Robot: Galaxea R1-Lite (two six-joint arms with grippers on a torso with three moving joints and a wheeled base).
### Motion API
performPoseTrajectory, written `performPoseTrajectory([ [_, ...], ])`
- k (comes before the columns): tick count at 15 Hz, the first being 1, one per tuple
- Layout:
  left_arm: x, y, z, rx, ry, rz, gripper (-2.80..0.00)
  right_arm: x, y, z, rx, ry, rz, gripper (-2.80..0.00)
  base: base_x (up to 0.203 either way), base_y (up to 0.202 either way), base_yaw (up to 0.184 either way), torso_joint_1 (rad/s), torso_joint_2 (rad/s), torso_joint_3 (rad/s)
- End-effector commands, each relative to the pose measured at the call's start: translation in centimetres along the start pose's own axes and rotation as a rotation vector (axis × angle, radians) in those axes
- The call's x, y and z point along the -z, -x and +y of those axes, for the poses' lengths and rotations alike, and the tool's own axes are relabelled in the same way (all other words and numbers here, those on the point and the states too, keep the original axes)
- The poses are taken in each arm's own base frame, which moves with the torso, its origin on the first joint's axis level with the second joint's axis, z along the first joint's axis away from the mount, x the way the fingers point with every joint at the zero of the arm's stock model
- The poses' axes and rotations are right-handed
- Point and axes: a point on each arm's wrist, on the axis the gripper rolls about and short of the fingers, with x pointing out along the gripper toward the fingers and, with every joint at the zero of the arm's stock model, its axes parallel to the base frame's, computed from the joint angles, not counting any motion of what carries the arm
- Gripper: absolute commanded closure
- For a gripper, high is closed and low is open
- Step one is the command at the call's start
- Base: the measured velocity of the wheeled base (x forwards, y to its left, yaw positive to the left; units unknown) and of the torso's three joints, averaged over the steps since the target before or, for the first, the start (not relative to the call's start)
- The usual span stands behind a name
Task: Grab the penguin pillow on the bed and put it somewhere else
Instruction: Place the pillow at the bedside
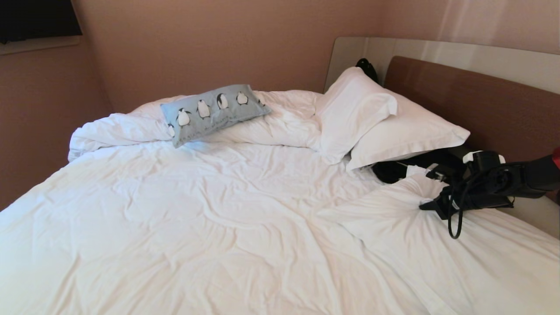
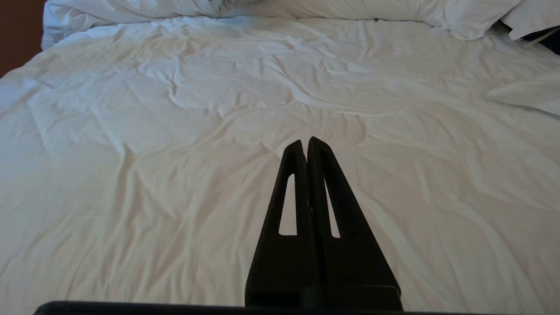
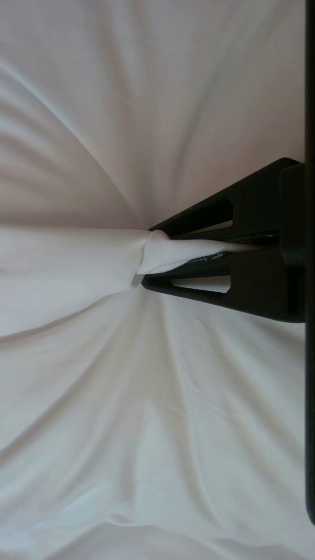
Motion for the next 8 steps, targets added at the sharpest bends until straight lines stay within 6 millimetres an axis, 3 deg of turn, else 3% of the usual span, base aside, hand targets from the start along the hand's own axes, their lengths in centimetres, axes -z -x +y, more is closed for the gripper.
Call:
performPoseTrajectory([
  [1,0.0,0.0,0.0,0.000,0.000,0.000,0.00,-1.1,0.9,-0.5,0.027,-0.059,-0.038,0.00,0.000,0.000,0.000,0.000,0.00,0.000],
  [8,0.0,0.0,0.0,0.000,0.000,0.000,0.00,-3.9,3.5,-2.2,0.098,-0.241,-0.142,0.00,0.000,0.000,0.000,0.000,0.00,0.000],
])
